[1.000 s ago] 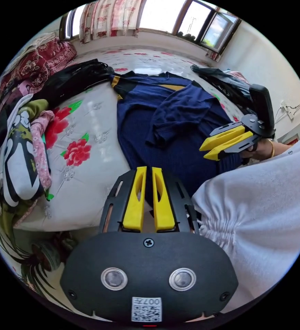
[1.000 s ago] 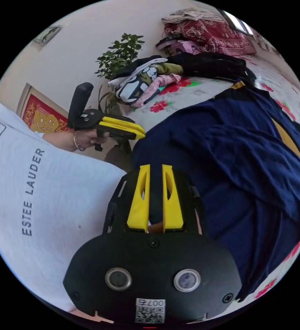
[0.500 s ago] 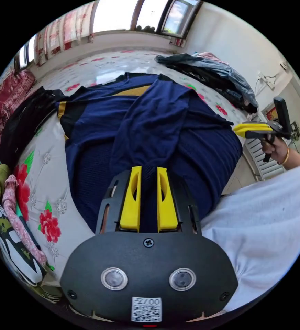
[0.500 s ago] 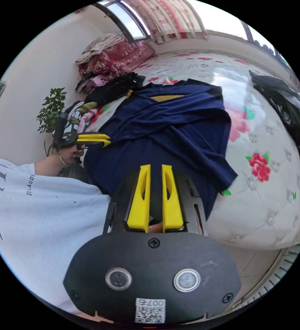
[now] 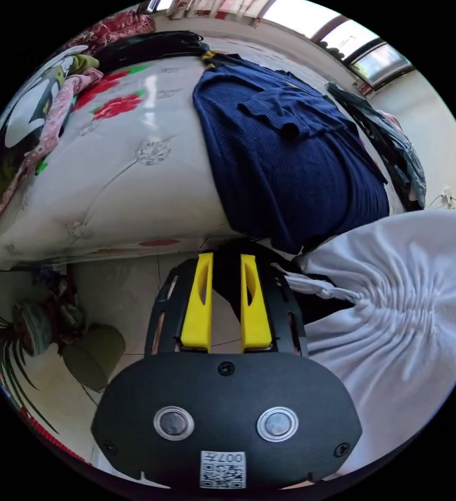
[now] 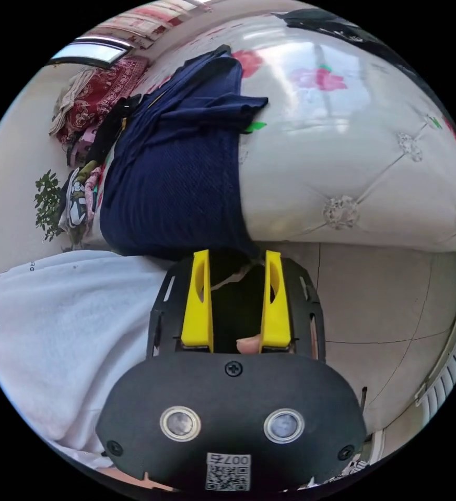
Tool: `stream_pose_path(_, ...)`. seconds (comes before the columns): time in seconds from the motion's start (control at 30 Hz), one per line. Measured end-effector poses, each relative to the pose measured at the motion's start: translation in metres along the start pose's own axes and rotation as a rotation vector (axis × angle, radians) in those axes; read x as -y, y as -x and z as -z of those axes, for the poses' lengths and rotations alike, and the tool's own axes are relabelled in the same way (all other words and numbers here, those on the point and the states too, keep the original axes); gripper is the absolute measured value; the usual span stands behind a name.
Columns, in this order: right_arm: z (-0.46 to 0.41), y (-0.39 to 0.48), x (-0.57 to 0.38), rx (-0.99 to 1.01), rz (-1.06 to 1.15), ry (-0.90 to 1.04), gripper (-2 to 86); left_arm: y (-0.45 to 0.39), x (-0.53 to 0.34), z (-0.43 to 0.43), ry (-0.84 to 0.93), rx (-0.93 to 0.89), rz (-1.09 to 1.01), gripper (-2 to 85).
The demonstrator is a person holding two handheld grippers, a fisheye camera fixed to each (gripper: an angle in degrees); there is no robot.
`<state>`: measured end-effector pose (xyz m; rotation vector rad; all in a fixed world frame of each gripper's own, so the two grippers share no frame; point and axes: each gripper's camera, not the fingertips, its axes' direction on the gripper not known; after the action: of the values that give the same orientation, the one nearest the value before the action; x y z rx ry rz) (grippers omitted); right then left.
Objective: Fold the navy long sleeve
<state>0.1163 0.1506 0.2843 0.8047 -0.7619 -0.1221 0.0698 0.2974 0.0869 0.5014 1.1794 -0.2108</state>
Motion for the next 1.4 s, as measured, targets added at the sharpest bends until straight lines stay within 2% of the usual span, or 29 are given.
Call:
stream_pose_path(0.13,-0.009,-0.007,0.027,0.038,0.045,0.118,6.9,-0.008,0.030,-0.014,0.046,-0.093,-0.051,9.5)
stream_pose_path(0.23,0.001,-0.004,0.033,0.012,0.097,0.154,2.6,-0.019,0.048,-0.012,0.089,-0.002,-0.114,0.8)
stream_pose_path(0.27,0.011,-0.003,0.032,0.018,0.126,0.146,1.3,-0.022,0.050,-0.005,0.102,-0.021,-0.169,0.1)
stream_pose_path(0.3,0.018,-0.003,0.030,0.041,0.144,0.140,1.0,-0.023,0.050,0.008,0.092,-0.088,-0.240,-0.4)
stream_pose_path(0.43,0.080,-0.010,0.025,0.267,0.170,0.025,-0.1,-0.003,0.053,0.065,0.033,-0.286,-0.311,-0.8)
stream_pose_path(0.53,0.129,-0.018,0.034,0.446,0.162,-0.112,-0.2,0.026,0.066,0.112,-0.055,-0.461,-0.299,-0.9)
stream_pose_path(0.6,0.156,-0.025,0.049,0.535,0.142,-0.203,0.0,0.052,0.088,0.144,-0.182,-0.569,-0.255,-0.8)
stream_pose_path(0.7,0.181,-0.040,0.092,0.599,0.005,-0.310,0.6,0.088,0.127,0.161,-0.380,-0.569,-0.080,-0.6)
stream_pose_path(0.73,0.186,-0.042,0.109,0.566,-0.051,-0.364,1.4,0.094,0.135,0.160,-0.411,-0.550,-0.026,-0.4)
stream_pose_path(0.8,0.191,-0.039,0.130,0.499,-0.087,-0.443,2.6,0.121,0.161,0.146,-0.468,-0.490,0.239,1.2)
stream_pose_path(0.87,0.193,-0.030,0.147,0.440,-0.081,-0.440,3.9,0.131,0.172,0.141,-0.489,-0.510,0.355,3.2)
stream_pose_path(0.93,0.192,-0.019,0.150,0.335,-0.062,-0.419,4.7,0.130,0.179,0.144,-0.474,-0.475,0.371,4.4)
stream_pose_path(1.07,0.176,0.010,0.141,0.050,0.031,-0.344,6.2,0.103,0.182,0.152,-0.377,-0.241,0.194,6.0)
stream_pose_path(1.17,0.164,0.039,0.143,-0.107,0.165,-0.306,7.0,0.083,0.191,0.146,-0.305,-0.153,0.065,7.8)
stream_pose_path(1.33,0.138,0.098,0.180,-0.226,0.388,-0.209,7.7,0.039,0.230,0.140,-0.278,-0.033,-0.182,9.6)
stream_pose_path(1.4,0.121,0.112,0.198,-0.259,0.416,-0.144,7.3,0.007,0.253,0.135,-0.277,0.021,-0.352,10.7)
